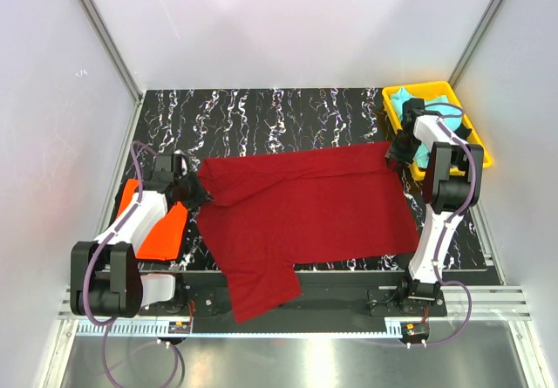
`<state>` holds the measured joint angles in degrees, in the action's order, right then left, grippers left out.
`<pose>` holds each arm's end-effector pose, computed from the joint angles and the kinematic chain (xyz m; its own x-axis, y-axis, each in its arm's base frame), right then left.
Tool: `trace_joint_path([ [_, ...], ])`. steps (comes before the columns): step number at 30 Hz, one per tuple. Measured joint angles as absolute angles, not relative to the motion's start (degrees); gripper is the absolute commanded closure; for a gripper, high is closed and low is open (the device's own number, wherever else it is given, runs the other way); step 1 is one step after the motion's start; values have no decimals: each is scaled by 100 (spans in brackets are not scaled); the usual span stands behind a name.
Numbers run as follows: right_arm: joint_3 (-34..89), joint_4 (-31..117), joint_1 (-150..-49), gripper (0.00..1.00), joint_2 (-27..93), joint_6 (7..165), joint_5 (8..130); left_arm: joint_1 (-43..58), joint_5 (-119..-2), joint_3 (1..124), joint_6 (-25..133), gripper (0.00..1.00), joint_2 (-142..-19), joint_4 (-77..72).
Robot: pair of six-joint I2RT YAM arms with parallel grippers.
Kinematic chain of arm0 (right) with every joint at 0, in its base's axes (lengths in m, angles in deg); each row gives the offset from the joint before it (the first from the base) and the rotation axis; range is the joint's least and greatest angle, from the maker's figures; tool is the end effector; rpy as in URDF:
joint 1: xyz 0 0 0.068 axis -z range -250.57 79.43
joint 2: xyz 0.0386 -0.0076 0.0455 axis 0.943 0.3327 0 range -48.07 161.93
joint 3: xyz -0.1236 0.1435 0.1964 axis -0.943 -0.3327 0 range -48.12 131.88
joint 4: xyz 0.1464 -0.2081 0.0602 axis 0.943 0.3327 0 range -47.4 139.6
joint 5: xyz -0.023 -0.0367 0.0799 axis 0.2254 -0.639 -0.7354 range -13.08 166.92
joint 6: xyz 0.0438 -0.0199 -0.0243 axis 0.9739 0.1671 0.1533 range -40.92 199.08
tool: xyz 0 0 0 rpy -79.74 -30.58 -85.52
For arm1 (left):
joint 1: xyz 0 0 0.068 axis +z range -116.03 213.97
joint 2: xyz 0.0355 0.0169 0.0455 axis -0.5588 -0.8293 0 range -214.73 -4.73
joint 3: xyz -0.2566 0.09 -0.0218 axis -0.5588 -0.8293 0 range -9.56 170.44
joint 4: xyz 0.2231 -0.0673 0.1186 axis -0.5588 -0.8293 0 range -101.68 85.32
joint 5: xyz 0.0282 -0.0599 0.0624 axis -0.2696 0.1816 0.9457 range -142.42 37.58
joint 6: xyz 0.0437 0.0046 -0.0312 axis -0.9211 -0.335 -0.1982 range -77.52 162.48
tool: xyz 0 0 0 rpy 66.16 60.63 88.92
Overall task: Fold and stack the t-shirts
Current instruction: Fold the tshirt
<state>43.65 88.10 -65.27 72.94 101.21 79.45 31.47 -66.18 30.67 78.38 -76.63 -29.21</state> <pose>0.4260 -0.0411 0.1668 -0.8507 0.4568 -0.2600 0.4580 0.8869 0.0597 0.2379 -0.0188 0.1966 -0.7748 -0.5363 -0.3347 -0.3454 0.8026 -0.4863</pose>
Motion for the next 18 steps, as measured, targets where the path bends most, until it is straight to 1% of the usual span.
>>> trace_joint_path([
  [3, 4371, 8871, -6625, 51, 7240, 10112, 7962, 3151, -6646, 3279, 7766, 100, -7730, -2912],
  [5, 4371, 8919, -6691, 48, 7106, 10112, 8015, 3153, -6701, 3383, 7726, 100, -7792, -2897],
  [8, 4371, 8965, -6855, 47, 6733, 10088, 8095, 3153, -6815, 3427, 7704, 100, -7813, -2871],
  [9, 4373, 8987, -6933, 44, 6569, 10077, 8098, 3153, -6849, 3423, 7702, 100, -7813, -2864],
  [12, 4382, 9033, -7174, 41, 6066, 10031, 8095, 3153, -6926, 3377, 7704, 100, -7794, -2842],
  [14, 4382, 9040, -7368, 41, 5738, 10022, 8043, 3153, -6965, 3338, 7702, 100, -7763, -2832],
  [16, 4338, 9029, -7609, 44, 5415, 10088, 7912, 3153, -6994, 3311, 7702, 100, -7711, -2840],
  [18, 4120, 8856, -7871, 45, 5098, 10232, 7678, 3153, -7009, 3311, 7691, 100, -7652, -2827],
])
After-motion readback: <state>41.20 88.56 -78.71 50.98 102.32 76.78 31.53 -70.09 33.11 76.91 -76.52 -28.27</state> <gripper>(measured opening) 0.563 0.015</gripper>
